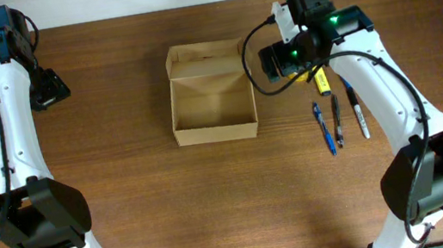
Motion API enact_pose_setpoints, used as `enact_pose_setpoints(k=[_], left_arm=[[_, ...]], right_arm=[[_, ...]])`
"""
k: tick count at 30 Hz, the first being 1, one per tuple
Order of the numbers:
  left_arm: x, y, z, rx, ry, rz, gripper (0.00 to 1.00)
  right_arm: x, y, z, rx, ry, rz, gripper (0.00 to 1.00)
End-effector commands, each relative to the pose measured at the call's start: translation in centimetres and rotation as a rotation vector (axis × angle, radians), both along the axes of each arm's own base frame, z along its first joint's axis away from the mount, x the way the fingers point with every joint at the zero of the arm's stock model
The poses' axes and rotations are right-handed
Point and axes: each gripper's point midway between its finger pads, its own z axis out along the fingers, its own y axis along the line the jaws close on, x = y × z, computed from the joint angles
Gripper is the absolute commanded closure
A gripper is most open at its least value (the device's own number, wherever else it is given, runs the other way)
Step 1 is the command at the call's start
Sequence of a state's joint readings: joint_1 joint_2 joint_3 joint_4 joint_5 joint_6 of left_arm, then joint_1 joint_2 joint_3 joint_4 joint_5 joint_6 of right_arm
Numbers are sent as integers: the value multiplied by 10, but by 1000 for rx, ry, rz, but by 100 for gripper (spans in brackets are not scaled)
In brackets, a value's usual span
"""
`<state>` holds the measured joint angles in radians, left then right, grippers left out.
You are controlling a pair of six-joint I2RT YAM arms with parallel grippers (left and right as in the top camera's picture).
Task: Pack container
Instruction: 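Move the right gripper over the clear tape roll and lower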
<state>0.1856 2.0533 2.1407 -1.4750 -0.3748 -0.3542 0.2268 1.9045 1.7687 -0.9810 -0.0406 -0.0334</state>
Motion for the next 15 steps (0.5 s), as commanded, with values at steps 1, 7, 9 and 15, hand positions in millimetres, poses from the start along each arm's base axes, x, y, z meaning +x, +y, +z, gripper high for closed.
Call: enact_pose_setpoints(k=[1, 7, 9, 15], left_arm=[[-1, 3, -5, 5, 19, -4, 0], [-1, 3, -5, 5, 19, -4, 0], [-1, 3, -5, 5, 19, -4, 0], [-1, 3, -5, 5, 19, -4, 0]], right_arm=[[15, -16, -18, -48, 41, -64, 1], [20, -38, -66, -56, 153, -110, 1], [21, -41, -81, -15, 194, -116, 1], [27, -35, -95, 61, 208, -105, 1]])
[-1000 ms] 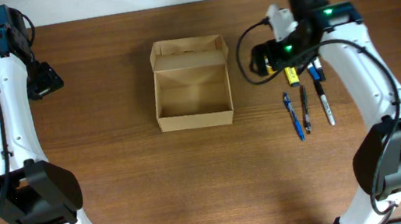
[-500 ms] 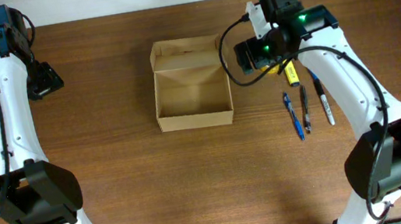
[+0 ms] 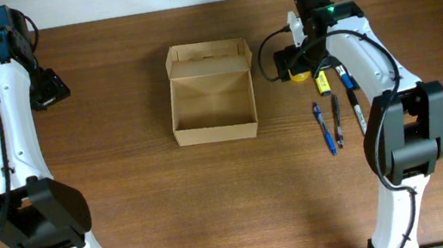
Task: Pack container
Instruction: 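Move the right gripper over the clear tape roll and lower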
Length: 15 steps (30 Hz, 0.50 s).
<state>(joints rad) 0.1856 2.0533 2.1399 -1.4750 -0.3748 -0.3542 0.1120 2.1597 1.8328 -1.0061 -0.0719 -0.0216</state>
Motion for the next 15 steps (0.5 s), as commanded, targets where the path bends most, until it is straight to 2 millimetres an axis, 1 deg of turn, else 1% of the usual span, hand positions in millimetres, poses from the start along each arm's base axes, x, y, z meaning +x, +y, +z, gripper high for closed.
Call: enact_pose_setpoints(k=[1, 5, 6, 10, 15], left_arm=[[-1, 3, -5, 5, 19, -4, 0], [-1, 3, -5, 5, 18, -4, 0], [-1, 3, -5, 5, 18, -4, 0], [-1, 3, -5, 5, 19, -4, 0], [-1, 3, -5, 5, 18, -4, 0]], right_arm=[[9, 12, 0, 70, -18, 4, 1], [12, 19, -8, 108, -13, 14, 1], [12, 20, -15, 114, -2, 15, 1], [13, 20, -30, 110, 19, 14, 1], [15, 20, -43, 109, 32, 14, 1]])
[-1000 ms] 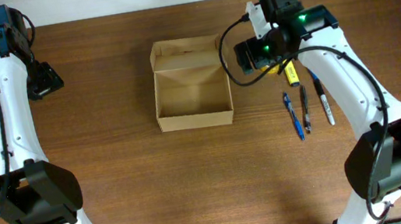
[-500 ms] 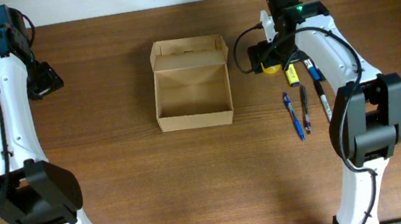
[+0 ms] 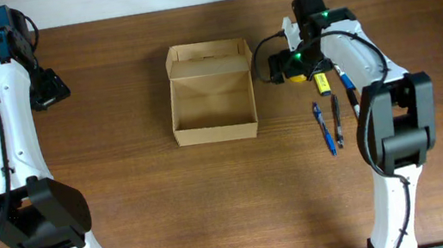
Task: Pack container
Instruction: 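Move the right gripper over the clear tape roll and lower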
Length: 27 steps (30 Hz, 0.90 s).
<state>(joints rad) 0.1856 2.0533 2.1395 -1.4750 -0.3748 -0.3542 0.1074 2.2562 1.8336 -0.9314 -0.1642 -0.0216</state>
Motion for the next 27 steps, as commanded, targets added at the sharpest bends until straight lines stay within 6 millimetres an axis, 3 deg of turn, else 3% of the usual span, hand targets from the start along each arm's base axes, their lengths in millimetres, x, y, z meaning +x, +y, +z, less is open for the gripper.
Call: enact_pose_setpoints(k=[1, 14, 27], left_arm=[[-1, 3, -5, 5, 18, -4, 0], [-1, 3, -5, 5, 18, -4, 0], [-1, 3, -5, 5, 18, -4, 0]], right_arm=[[4, 6, -7, 21, 6, -2, 1], [8, 8, -12, 30, -7, 18, 1], [28, 18, 16, 72, -78, 38, 1]])
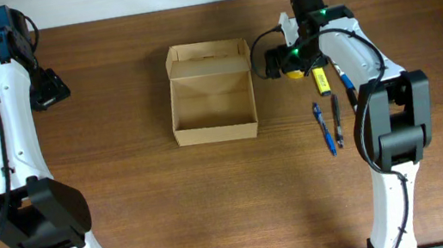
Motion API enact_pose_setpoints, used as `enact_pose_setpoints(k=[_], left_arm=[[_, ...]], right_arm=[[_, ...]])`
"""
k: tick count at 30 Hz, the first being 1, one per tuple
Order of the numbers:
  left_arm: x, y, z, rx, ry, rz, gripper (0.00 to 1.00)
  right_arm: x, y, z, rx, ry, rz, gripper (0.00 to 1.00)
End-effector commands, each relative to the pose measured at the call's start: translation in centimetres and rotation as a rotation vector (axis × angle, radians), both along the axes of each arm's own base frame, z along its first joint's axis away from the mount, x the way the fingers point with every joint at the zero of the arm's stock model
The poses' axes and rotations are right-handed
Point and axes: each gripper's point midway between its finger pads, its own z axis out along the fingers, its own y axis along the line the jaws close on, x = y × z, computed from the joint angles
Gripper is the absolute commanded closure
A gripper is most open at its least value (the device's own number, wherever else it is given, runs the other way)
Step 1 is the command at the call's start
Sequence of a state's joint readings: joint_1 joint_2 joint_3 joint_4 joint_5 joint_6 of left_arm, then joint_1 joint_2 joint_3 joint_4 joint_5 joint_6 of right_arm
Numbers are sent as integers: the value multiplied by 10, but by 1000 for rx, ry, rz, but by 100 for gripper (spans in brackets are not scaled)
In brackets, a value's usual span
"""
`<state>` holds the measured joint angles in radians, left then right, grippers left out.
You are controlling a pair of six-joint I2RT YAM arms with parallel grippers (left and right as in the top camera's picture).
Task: Pack container
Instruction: 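Move the right gripper over the clear tape roll and lower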
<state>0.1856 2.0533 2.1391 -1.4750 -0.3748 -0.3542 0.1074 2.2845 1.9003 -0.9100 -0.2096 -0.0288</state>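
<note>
An open cardboard box [211,99] sits mid-table with its lid flap folded back and nothing visible inside. To its right lie a yellow marker [320,83], a blue pen [324,128] and a black pen [337,122]. My right gripper [276,63] hangs low between the box and the pens, just left of a small yellow object [294,75] partly hidden beneath it. The overhead view does not reveal how its jaws stand. My left gripper [50,87] is far off to the left, its jaws unreadable too.
Another dark pen [346,85] lies half under the right forearm. Both arm bases stand near the table's front edge at left and right. The bare wooden table [171,200] stretches in front of the box.
My right gripper has shifted slightly toward the far edge, staying beside the small yellow object. The left arm, box and pens have not moved.
At first my right gripper hovered between the box and the pens, with a grey pen in plain view on the right. The arm then folded over the pens, covering that pen, and the gripper has stayed beside the small yellow object. The left arm never moved.
</note>
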Motion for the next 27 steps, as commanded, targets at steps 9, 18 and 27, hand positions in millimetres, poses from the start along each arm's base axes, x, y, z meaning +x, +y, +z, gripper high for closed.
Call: enact_pose_setpoints(k=[9, 18, 27], left_arm=[[-1, 3, -5, 5, 18, -4, 0], [-1, 4, -5, 5, 18, -2, 0], [-1, 4, -5, 5, 18, -2, 0]], right_arm=[[13, 8, 10, 22, -47, 27, 1], [14, 12, 2, 22, -41, 34, 1], [5, 13, -29, 7, 33, 38, 0]])
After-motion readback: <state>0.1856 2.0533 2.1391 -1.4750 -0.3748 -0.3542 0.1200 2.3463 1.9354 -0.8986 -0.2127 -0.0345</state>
